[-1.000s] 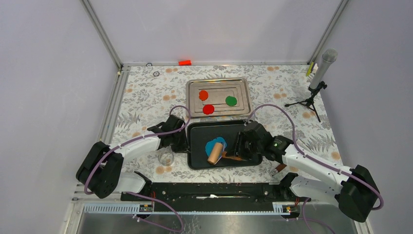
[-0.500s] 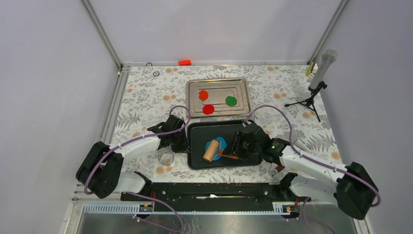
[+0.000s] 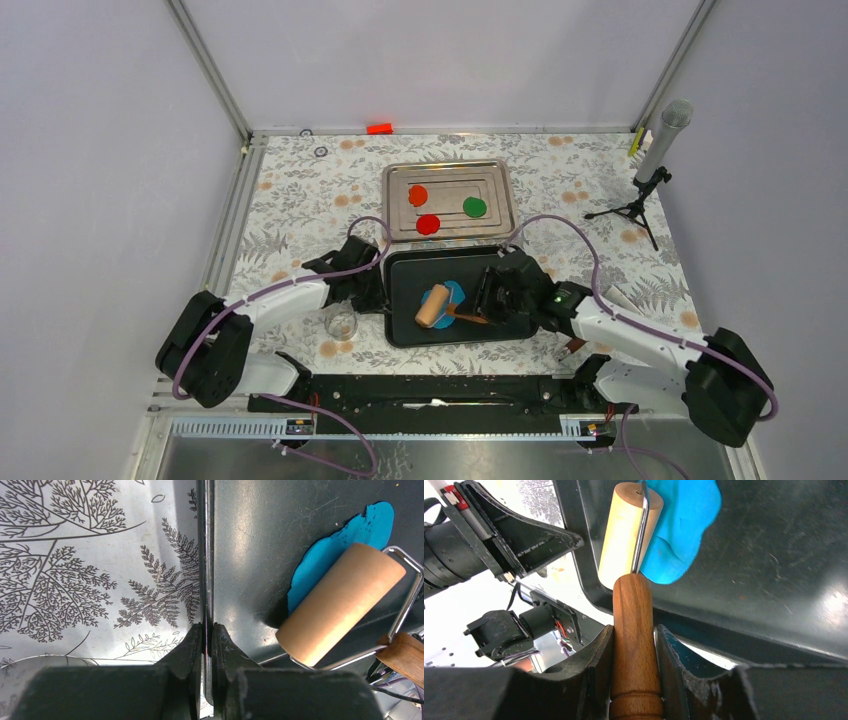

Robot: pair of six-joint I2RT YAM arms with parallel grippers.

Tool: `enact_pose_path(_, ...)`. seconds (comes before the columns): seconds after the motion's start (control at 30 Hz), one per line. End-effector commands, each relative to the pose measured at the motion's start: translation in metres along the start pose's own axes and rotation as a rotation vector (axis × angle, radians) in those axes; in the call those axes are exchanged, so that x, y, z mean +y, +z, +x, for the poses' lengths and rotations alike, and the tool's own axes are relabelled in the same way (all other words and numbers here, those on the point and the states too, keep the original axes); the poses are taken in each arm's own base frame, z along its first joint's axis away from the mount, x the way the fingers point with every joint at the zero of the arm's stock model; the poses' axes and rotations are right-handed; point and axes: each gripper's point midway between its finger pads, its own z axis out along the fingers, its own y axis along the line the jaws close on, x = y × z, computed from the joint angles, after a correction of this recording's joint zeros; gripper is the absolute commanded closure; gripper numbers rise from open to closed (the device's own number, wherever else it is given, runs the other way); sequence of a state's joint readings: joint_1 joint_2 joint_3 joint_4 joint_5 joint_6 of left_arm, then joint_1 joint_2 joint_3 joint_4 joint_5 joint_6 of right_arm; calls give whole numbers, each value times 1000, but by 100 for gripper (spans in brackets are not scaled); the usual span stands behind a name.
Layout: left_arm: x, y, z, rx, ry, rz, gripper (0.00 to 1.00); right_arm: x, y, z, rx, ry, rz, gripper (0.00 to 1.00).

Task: Roll out the dumpling wrappers from the dough
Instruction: Flatten out the dough on the work surface.

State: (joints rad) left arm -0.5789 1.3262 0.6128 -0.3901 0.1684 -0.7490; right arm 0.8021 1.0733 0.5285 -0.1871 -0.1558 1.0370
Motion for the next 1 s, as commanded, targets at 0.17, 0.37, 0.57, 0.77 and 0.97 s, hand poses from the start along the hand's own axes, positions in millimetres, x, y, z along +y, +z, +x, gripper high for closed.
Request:
enact_pose_path(0.17,-23,-14,-13,-43,41,83,100,-134,-12,19,26,12,509,100)
enact_pose_path(0.37,-21,-12,-15,-46,43,78,100,-143,-37,20,-4,35,533,100)
enact_pose_path(0.57,-20,-9,-15,-35,41,79,100,-144,-23,17,12,37,535,100)
enact_pose_path(0.77,-21,-10,-18,-35,44,80,100,-128,0,0,13,10,527,100)
enact_pose_path(0.97,-19,-7,-18,-28,39,83,100,-142,-9,6,-1,16,556,100)
